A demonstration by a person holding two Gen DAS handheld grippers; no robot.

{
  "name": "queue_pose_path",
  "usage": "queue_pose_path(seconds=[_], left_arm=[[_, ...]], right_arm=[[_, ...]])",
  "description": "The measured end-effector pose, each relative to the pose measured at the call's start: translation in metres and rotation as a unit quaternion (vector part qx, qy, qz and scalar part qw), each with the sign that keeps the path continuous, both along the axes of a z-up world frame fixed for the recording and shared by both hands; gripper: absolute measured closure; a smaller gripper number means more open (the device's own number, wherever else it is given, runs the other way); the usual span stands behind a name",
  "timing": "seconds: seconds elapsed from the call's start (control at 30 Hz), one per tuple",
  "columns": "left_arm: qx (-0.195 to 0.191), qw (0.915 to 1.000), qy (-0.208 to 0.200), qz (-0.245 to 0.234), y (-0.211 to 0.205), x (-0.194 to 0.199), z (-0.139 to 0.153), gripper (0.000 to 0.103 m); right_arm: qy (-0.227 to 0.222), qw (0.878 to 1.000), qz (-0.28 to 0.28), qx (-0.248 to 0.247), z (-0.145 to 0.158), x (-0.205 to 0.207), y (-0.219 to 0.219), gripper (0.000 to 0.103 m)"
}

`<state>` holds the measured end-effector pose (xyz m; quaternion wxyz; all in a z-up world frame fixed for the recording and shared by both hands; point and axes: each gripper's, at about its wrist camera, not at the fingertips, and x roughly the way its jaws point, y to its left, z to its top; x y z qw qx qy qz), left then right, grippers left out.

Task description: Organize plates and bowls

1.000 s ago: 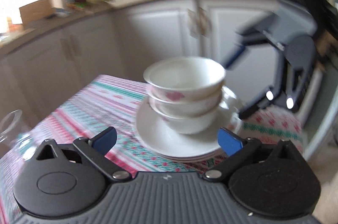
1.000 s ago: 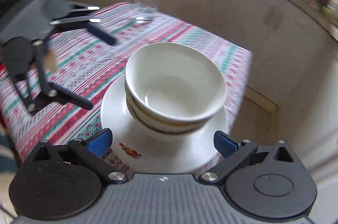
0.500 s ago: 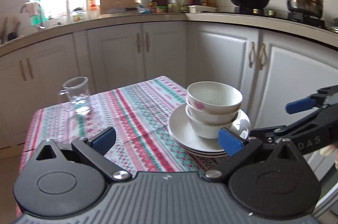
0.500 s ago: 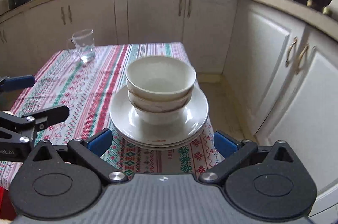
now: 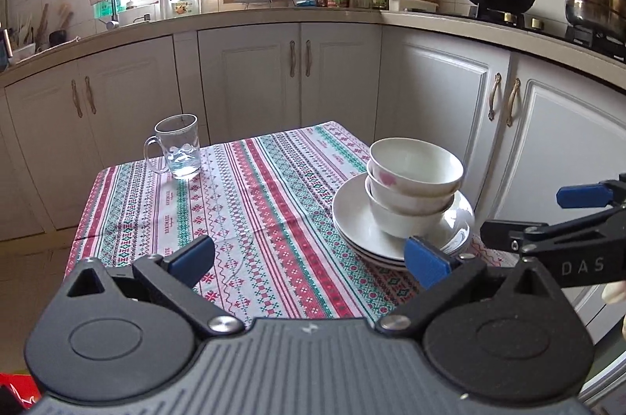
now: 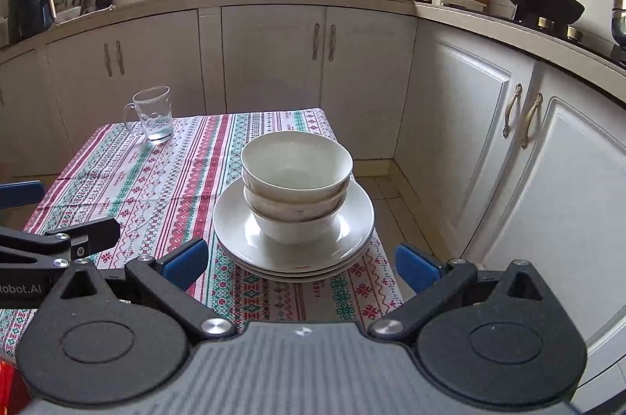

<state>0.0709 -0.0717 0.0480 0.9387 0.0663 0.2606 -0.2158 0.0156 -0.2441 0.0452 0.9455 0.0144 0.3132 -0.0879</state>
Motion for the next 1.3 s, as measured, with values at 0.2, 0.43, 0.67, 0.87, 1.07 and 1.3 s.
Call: queue_pose_path(seconds=[0.2, 0.43, 0.67, 0.87, 1.07, 1.3], left_arm=[[-0.005, 1.0000, 0.007, 0.004, -0.0003, -0.0012, 0.0018, 0.001], [-0.008, 0.9998, 0.011, 0.011, 0.0017, -0.0013, 0.0028, 0.001], [-0.008, 0.9998, 0.011, 0.012, 0.0024, -0.0026, 0.0045, 0.001], [-0.009, 0.9998, 0.010, 0.013, 0.0023, -0.0035, 0.0063, 0.001], [-0.009, 0.9998, 0.009, 0.014, 0.0022, -0.0045, 0.0071, 0.001], [-0.009, 0.9998, 0.009, 0.014, 0.0025, -0.0050, 0.0077, 0.001]], right_arm=[[-0.003, 1.000, -0.009, -0.004, 0.0005, -0.0022, 0.0014, 0.000], [-0.008, 1.000, -0.013, -0.016, 0.0027, -0.0047, 0.0040, 0.000], [-0.011, 1.000, -0.014, -0.021, 0.0051, -0.0064, 0.0051, 0.000], [-0.013, 1.000, -0.015, -0.023, 0.0065, -0.0079, 0.0060, 0.000], [-0.016, 0.999, -0.016, -0.027, 0.0076, -0.0090, 0.0066, 0.000], [-0.017, 0.999, -0.017, -0.029, 0.0084, -0.0091, 0.0059, 0.000]])
